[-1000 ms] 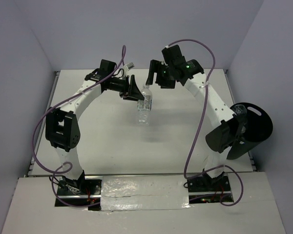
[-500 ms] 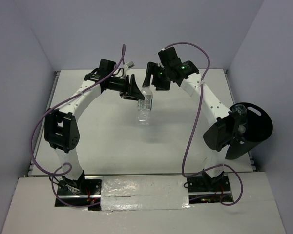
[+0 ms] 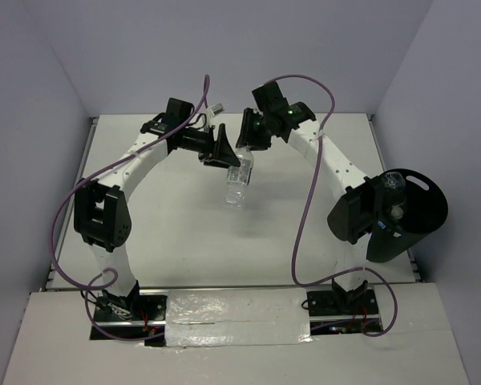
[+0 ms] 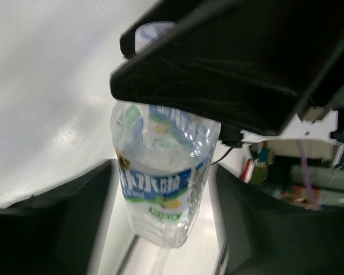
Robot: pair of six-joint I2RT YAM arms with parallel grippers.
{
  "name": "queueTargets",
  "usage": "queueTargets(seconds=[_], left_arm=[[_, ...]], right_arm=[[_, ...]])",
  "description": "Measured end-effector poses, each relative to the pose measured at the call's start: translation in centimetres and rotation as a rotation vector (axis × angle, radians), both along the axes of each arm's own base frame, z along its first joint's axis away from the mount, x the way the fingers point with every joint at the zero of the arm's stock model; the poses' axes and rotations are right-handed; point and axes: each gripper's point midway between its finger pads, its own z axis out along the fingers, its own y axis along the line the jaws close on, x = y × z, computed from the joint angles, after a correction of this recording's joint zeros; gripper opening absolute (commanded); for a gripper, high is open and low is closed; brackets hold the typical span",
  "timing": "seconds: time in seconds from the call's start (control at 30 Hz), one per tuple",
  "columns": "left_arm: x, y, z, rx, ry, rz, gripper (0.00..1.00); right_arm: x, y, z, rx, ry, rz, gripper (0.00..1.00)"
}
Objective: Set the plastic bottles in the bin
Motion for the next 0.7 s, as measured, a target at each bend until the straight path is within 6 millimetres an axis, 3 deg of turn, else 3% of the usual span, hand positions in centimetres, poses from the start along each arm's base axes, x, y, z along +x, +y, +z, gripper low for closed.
queueTargets(seconds=[0.03, 0.17, 0.23, 0.33, 0.47, 0.53, 0.6, 0.7], left_arm=[[0.0, 0.0, 0.0, 0.001, -0.005, -0.001, 0.99], [-0.2, 0.3, -0.2, 0.029, 0.013, 0.015, 0.99], [-0.1, 0.6, -0.2, 0.058, 0.003, 0.024, 0.99], [0.3, 1.2, 0.7, 0.102, -0.04, 0.042, 0.99], [1.2, 2.6, 3.5, 0.128, -0.135, 0.097, 0.99], [1.5, 3.8, 5.0, 0.125, -0.173, 0.139, 0.99], [1.8, 5.1, 6.3, 0.12, -0.201, 0.181, 0.99], [2.7, 6.8, 8.0, 0.109, -0.235, 0.255, 0.99]], right_arm=[[0.1, -0.1, -0.1, -0.009, -0.004, -0.006, 0.06], [0.8, -1.9, -0.3, -0.093, -0.037, -0.068, 0.03], [1.0, -3.5, -0.2, -0.158, -0.059, -0.109, 0.02], [1.0, -7.0, 1.5, -0.271, -0.122, -0.194, 0.01], [-0.1, -13.8, 6.6, -0.39, -0.252, -0.357, 0.0], [-1.6, -18.8, 10.3, -0.437, -0.33, -0.473, 0.0], [-3.9, -23.7, 14.2, -0.463, -0.413, -0.597, 0.0], [-9.2, -30.7, 20.2, -0.528, -0.55, -0.808, 0.0]])
